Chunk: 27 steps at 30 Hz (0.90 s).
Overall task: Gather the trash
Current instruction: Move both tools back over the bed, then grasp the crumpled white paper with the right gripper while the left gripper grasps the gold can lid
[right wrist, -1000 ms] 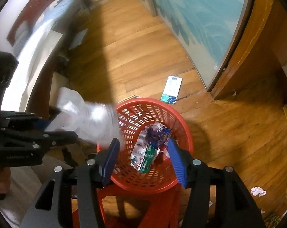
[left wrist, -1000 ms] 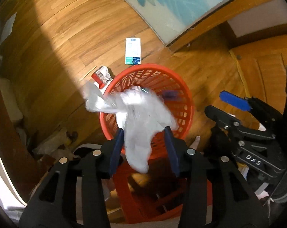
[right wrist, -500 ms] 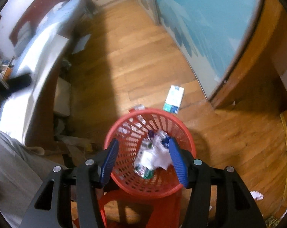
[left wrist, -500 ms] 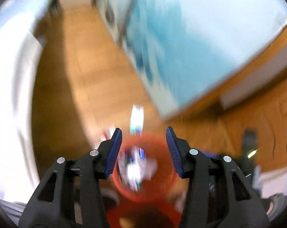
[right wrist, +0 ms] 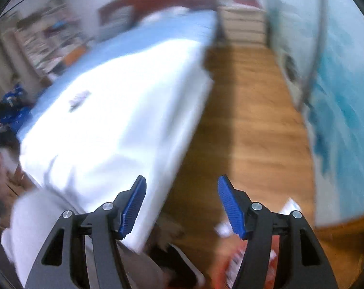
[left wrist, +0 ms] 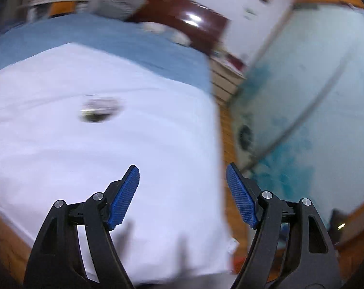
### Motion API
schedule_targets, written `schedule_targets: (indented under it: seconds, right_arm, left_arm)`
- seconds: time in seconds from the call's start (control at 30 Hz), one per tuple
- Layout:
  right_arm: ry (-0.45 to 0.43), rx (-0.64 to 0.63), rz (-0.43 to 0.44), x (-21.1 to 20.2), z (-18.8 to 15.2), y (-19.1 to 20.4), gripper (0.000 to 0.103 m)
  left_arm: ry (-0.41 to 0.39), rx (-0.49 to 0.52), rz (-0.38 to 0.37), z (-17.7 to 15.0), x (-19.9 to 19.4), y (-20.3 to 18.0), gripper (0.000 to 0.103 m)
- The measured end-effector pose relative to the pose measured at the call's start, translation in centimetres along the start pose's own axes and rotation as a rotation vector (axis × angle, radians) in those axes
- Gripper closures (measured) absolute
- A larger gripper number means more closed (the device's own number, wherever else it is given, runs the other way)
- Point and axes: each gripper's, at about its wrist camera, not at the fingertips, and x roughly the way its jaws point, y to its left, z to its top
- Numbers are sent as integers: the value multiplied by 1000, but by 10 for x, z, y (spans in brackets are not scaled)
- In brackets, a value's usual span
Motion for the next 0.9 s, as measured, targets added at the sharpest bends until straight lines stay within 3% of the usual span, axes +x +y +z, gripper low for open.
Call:
schedule_targets:
  seconds: [0.17, 0.23, 0.47, 0.57, 0.7, 0.77, 0.9]
  right_arm:
    - [-29, -102, 95, 64, 74, 108, 38]
    - [-25, -122, 120, 94, 100, 148, 30]
    - [31, -159, 110, 209, 165, 259, 29]
    - [63, -177, 75, 249, 174, 290, 28]
    - [100, -160, 33, 293, 187, 305, 27]
    - [111, -122, 81, 303, 193, 305, 27]
    - [117, -122, 135, 304, 189, 298, 69]
  left_arm:
    - [-25, -113, 55, 16, 5, 86, 29]
    - [-35, -124, 70, 27, 12, 104, 29]
    - [-49, -219, 36, 49, 16, 147, 29]
    - [-54, -242, 13, 51, 12, 160, 29]
    - [-49, -239, 34, 53, 16, 168, 29]
    - [-38, -234, 37, 53, 16, 169, 29]
    - [-19, -223, 28, 50, 22, 166, 29]
